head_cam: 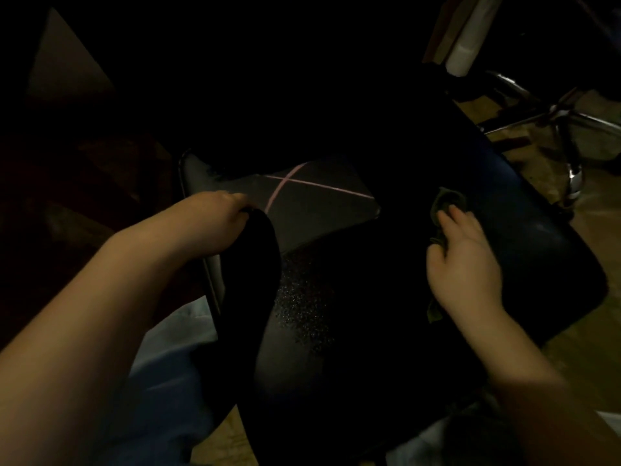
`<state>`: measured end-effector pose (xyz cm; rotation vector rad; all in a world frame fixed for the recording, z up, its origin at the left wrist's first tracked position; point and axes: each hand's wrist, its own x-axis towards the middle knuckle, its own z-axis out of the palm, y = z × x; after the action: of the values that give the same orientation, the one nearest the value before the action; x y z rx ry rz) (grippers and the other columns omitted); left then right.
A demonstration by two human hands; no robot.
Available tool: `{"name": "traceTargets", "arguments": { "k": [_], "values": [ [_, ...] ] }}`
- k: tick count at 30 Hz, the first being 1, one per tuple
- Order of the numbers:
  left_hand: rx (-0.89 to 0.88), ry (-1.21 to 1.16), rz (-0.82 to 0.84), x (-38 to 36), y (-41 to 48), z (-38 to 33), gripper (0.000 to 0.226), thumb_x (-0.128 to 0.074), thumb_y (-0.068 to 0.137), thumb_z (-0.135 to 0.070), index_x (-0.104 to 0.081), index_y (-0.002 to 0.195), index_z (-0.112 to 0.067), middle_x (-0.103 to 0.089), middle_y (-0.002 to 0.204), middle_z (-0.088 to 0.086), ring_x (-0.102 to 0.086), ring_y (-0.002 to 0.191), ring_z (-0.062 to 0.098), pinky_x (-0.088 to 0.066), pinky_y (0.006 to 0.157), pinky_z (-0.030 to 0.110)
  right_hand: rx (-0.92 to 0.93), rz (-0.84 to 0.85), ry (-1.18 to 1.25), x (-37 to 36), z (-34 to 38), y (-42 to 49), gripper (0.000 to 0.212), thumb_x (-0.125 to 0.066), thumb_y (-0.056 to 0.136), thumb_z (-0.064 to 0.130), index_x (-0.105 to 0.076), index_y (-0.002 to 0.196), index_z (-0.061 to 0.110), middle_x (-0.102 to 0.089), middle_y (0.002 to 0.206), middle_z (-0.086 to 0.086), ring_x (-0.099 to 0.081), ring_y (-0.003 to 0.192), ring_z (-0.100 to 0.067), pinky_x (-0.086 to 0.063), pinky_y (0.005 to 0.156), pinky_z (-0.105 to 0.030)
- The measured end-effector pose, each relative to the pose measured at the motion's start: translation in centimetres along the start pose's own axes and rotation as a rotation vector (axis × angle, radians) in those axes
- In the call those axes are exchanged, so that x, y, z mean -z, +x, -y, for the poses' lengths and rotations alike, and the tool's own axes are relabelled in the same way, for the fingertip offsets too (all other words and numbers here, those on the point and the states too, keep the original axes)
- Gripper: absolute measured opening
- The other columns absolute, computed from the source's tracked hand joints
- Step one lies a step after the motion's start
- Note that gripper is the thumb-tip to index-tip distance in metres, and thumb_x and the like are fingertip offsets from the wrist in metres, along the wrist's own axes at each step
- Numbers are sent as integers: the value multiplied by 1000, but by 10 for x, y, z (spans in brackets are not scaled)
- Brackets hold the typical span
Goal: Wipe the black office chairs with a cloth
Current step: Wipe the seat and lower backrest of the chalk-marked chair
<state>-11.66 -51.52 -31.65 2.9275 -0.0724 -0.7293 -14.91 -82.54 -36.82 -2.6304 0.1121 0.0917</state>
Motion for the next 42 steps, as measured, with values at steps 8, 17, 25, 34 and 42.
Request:
{"name": "traceTargets", "arguments": {
  "k": [8,17,25,34,42],
  "values": [
    [47,89,24,-3,1,5,45,-36,103,-23,-37,144,-6,-33,151,14,-37,134,35,-32,110,39,566,251,-48,-73,101,-52,60,-48,87,16,-39,146,9,-29,157,-7,-16,148,-24,0,119,-32],
    [45,47,48,-2,2,-3,47,-36,103,-23,-32,148,-11,-30,154,9,-32,139,29,-28,113,36,486,213,27,-51,62,-44,61,-47,81,19,-48,141,19,-37,152,2,-17,146,-16,1,115,-28],
    [51,24,69,-4,4,2,49,-36,103,-23,-28,150,-12,-25,157,8,-30,141,27,-26,113,32,16,-61,2,10,-57,-3,60,-39,83,25,-47,141,14,-39,151,-6,-19,145,-20,-17,115,-35],
    [38,17,60,-4,3,-3,47,-37,103,-21,-31,148,-11,-31,154,9,-33,139,27,-29,109,30,53,-37,-22,-27,26,-8,54,-51,88,2,-44,142,3,-36,151,-15,-26,144,-31,-22,119,-43],
    [13,14,25,-3,6,-19,45,-35,103,-19,-33,147,-12,-33,153,9,-32,140,26,-27,111,30,659,211,-99,-89,105,-89,47,-59,74,23,-64,118,9,-55,135,-9,-42,135,-29,-23,115,-39]
  ]
}}
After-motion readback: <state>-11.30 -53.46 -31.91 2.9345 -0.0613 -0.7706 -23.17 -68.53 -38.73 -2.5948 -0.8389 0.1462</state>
